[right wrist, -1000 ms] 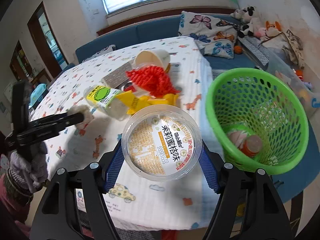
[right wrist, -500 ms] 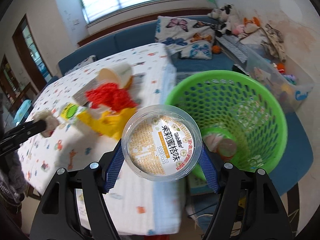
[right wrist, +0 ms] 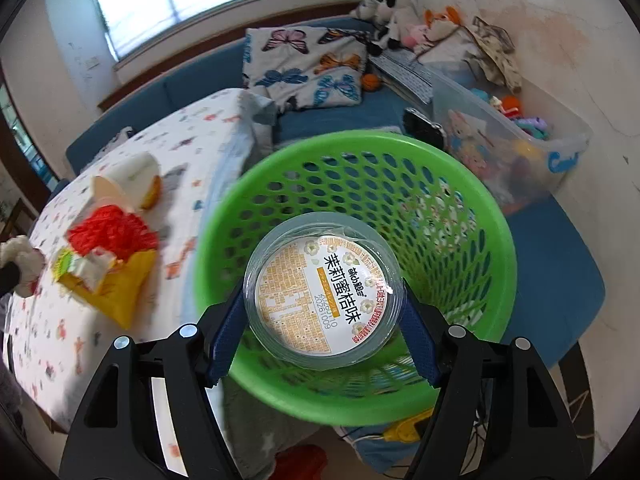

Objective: Collect trash
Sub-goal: 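Carry the lidded cup into the basket with right gripper while left grasps the tissue, then lower the crumpled tissue into the green basket and open the left gripper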

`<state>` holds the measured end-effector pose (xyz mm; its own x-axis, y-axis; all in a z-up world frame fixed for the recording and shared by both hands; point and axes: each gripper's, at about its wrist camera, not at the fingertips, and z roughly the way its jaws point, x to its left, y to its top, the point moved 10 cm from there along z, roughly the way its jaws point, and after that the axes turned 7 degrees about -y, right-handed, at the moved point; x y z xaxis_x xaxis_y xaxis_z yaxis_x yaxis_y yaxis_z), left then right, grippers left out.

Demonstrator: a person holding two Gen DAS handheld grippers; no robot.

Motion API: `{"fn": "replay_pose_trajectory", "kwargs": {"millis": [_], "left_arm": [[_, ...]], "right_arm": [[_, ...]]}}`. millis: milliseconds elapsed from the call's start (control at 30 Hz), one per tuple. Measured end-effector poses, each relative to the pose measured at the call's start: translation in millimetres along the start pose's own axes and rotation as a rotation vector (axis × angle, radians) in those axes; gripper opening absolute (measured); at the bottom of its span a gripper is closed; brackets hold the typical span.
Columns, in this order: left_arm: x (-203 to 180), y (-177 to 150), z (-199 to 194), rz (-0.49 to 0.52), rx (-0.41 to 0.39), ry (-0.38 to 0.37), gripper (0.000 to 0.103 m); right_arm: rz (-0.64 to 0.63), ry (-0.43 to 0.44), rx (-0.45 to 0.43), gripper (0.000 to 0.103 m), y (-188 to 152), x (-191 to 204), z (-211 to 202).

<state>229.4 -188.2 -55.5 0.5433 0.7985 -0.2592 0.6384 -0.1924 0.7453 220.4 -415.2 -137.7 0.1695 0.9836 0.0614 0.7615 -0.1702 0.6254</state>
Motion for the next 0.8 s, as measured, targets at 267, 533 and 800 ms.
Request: {"fn": "replay_pose_trajectory", "kwargs": {"millis": [267, 533, 800], "left_arm": [[-17, 17, 17, 0.030, 0.010, -0.018, 0.046], [-38, 30, 47, 0.054, 0.032, -0.050, 0.046], [-59, 32, 80, 0.080, 0.081, -0.078, 0.046]], "right_arm": [[0.031, 0.020, 0.034, 0.072, -1, -7, 14], [0.050, 0.047, 0.015, 0.079, 1, -5, 4], [0.057, 0.040, -0.013, 0.079, -1, -15, -13]]}}
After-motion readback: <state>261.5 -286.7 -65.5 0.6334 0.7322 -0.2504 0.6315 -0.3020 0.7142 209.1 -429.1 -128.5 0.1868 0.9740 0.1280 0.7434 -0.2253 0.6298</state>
